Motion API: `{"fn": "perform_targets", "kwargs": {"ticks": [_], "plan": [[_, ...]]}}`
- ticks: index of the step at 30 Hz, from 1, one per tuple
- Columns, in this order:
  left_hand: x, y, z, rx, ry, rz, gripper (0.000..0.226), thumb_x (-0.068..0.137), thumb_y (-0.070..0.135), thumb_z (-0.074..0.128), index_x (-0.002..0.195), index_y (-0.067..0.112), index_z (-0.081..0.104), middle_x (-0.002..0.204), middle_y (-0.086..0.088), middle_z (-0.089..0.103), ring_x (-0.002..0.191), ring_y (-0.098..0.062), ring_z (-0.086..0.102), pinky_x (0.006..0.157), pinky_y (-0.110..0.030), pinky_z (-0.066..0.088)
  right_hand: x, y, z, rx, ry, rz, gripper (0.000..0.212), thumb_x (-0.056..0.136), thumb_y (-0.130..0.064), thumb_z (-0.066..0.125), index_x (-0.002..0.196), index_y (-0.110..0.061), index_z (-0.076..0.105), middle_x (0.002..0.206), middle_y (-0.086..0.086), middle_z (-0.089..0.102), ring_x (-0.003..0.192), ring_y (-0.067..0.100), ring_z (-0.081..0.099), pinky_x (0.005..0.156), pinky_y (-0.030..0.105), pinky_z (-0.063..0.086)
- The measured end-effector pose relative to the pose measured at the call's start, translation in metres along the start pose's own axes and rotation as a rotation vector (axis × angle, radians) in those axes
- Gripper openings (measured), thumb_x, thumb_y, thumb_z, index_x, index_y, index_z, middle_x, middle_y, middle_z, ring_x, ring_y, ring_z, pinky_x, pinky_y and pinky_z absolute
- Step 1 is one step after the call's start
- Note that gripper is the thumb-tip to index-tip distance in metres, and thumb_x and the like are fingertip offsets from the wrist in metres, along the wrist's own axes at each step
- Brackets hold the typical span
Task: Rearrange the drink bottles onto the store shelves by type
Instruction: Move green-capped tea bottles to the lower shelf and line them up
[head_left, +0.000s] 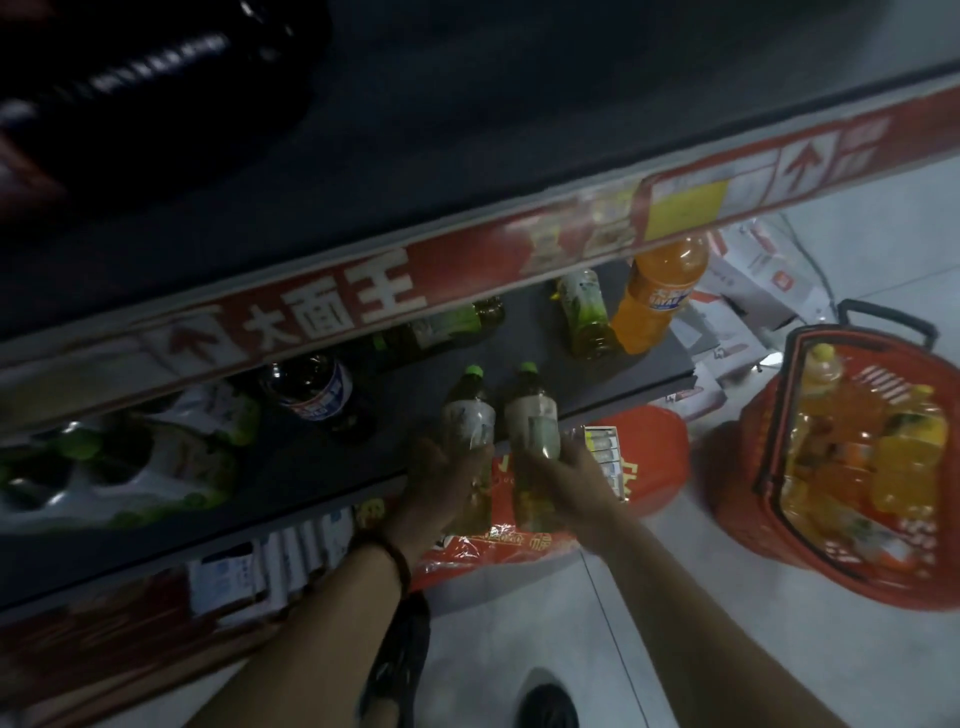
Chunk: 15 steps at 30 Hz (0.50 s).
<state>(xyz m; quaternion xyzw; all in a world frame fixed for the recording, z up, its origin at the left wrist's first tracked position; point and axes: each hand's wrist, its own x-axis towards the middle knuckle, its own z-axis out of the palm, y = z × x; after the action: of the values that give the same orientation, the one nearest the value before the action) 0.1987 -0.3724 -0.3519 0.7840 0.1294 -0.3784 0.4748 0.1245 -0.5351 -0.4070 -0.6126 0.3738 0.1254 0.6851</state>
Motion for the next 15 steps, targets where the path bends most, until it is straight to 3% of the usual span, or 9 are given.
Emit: {"fn": "perform_targets", "kwargs": {"ticks": [2, 5, 6, 8, 10, 12, 15], "plan": [[-0.055, 0.002, -0.009, -0.136, -0.022, -0.044, 0.082, 0.072, 0.061, 0.086, 0.135, 0.021, 0.053, 0.139, -0.004, 0.063, 0.119, -0.029, 0.063, 0.1, -0.046, 0.051, -0.062, -0.003, 0.0, 0.15, -0.067, -0.004, 0.048, 0.093, -0.048, 0.075, 0.13, -0.019, 0.065, 0.116, 0.012, 0.078, 0.105, 0.033, 0.077, 0.097, 0.058, 0.061], [-0.133, 0.003, -0.027, -0.185, -0.026, 0.019, 0.061, 0.062, 0.061, 0.094, 0.113, 0.035, 0.074, 0.115, 0.002, 0.08, 0.109, -0.024, 0.075, 0.101, -0.055, 0.058, -0.15, -0.023, 0.006, 0.259, -0.146, -0.057, 0.058, 0.082, -0.039, 0.075, 0.138, -0.028, 0.062, 0.119, 0.01, 0.076, 0.106, 0.035, 0.076, 0.089, 0.051, 0.063], [-0.158, 0.004, -0.033, -0.195, -0.03, 0.06, 0.05, 0.069, 0.054, 0.093, 0.111, 0.034, 0.075, 0.109, 0.003, 0.081, 0.105, -0.022, 0.077, 0.098, -0.053, 0.061, -0.174, -0.031, 0.008, 0.288, -0.162, -0.06, 0.06, 0.081, -0.034, 0.075, 0.139, -0.03, 0.061, 0.122, 0.012, 0.075, 0.107, 0.038, 0.075, 0.088, 0.052, 0.063], [-0.212, 0.01, -0.046, -0.248, -0.042, 0.118, 0.033, 0.088, 0.034, 0.084, 0.118, 0.025, 0.073, 0.109, 0.0, 0.081, 0.102, -0.019, 0.078, 0.091, -0.042, 0.065, -0.22, -0.047, 0.016, 0.305, -0.201, -0.069, 0.06, 0.081, -0.027, 0.074, 0.139, -0.025, 0.062, 0.126, 0.017, 0.073, 0.111, 0.042, 0.073, 0.09, 0.055, 0.062], [-0.257, 0.014, -0.063, -0.259, 0.004, 0.164, 0.037, 0.093, 0.026, 0.079, 0.127, 0.021, 0.067, 0.112, 0.002, 0.081, 0.102, -0.013, 0.078, 0.077, -0.023, 0.064, -0.261, -0.066, 0.025, 0.308, -0.232, -0.077, 0.059, 0.081, -0.022, 0.073, 0.14, -0.018, 0.062, 0.127, 0.019, 0.072, 0.114, 0.043, 0.072, 0.093, 0.057, 0.061], [-0.297, 0.016, -0.082, -0.224, 0.042, 0.187, 0.045, 0.091, 0.031, 0.08, 0.131, 0.025, 0.061, 0.115, 0.005, 0.079, 0.099, -0.003, 0.076, 0.072, -0.015, 0.06, -0.305, -0.089, 0.037, 0.265, -0.289, -0.073, 0.058, 0.082, -0.024, 0.078, 0.137, -0.013, 0.062, 0.124, 0.018, 0.074, 0.113, 0.041, 0.074, 0.094, 0.055, 0.061], [-0.346, 0.017, -0.113, -0.244, 0.046, 0.191, 0.044, 0.093, 0.047, 0.07, 0.132, 0.036, 0.053, 0.124, 0.009, 0.073, 0.103, 0.0, 0.074, 0.078, -0.019, 0.061, -0.355, -0.117, 0.058, 0.146, -0.322, -0.106, 0.052, 0.086, -0.027, 0.086, 0.131, -0.01, 0.066, 0.12, 0.016, 0.077, 0.109, 0.035, 0.077, 0.095, 0.055, 0.063]]}}
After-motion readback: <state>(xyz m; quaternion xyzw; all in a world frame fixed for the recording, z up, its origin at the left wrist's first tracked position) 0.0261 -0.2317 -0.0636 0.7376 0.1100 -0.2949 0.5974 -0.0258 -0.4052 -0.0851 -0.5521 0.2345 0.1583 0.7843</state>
